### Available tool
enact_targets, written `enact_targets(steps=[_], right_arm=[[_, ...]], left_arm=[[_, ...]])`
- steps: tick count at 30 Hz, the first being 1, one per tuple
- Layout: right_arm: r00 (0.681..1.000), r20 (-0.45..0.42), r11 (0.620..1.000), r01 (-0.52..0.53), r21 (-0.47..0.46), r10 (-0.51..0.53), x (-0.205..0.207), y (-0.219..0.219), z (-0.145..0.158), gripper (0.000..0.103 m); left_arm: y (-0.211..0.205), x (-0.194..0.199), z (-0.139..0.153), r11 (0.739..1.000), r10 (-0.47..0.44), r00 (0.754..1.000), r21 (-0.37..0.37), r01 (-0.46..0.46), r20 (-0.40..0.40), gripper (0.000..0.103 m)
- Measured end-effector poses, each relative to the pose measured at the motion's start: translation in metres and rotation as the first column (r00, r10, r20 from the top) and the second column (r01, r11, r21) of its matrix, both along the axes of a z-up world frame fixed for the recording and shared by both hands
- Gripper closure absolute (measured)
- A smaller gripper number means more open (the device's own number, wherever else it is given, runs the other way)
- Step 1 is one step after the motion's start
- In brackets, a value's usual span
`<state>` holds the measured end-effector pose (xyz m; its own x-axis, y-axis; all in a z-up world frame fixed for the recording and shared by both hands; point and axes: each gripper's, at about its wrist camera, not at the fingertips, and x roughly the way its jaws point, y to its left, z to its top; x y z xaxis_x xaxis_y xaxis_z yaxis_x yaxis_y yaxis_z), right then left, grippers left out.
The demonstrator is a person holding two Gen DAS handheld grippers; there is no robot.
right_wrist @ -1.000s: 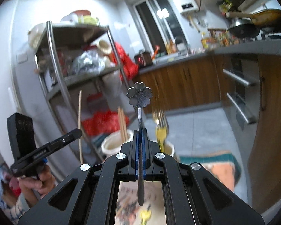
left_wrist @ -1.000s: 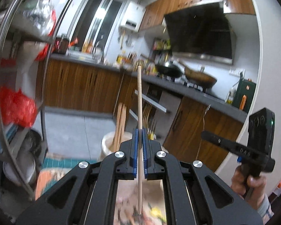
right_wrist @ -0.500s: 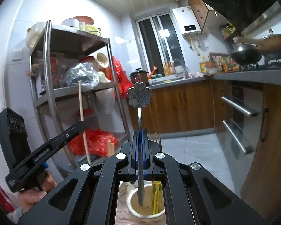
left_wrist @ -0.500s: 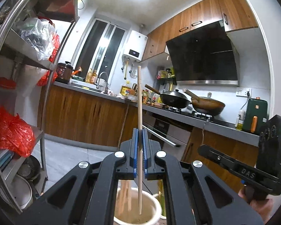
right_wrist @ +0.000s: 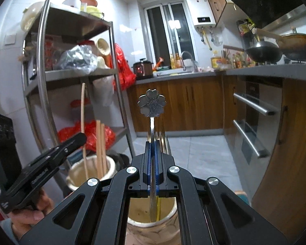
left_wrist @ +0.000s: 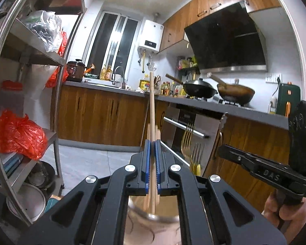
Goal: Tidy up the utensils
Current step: 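Lower the silver spoon into the holder with the right tool while the left tool releases the chopstick there, then move both open tools back over the last yellow spoon and chopstick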
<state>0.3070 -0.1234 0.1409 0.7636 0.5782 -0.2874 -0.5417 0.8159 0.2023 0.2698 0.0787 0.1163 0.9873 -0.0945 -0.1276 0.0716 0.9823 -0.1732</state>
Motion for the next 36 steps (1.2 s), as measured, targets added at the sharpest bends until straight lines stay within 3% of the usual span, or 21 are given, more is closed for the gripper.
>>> enact_targets(steps=[16,28,33,36], right_arm=[[0.997,-0.079,0.994,0.005,-0.112,-0.014,0.014,0.019,-0.029,0.099],[0.996,-0.085,0.988,0.012,-0.155,-0.026,0.012,0.024,-0.035,0.099],[0.996,-0.077,0.988,0.02,-0.153,-0.032,0.009,0.021,-0.034,0.077],[0.997,-0.069,0.988,0.02,-0.154,-0.031,0.006,0.018,-0.032,0.071]], left_arm=[[-0.002,0.011,-0.014,0.997,0.07,0.994,0.04,-0.067,-0.085,0.099],[-0.002,0.011,-0.015,0.995,0.088,0.992,0.055,-0.083,-0.087,0.097],[-0.003,0.006,-0.014,0.995,0.094,0.992,0.052,-0.09,-0.08,0.078],[-0.002,-0.002,-0.013,0.995,0.089,0.993,0.057,-0.085,-0.072,0.071]])
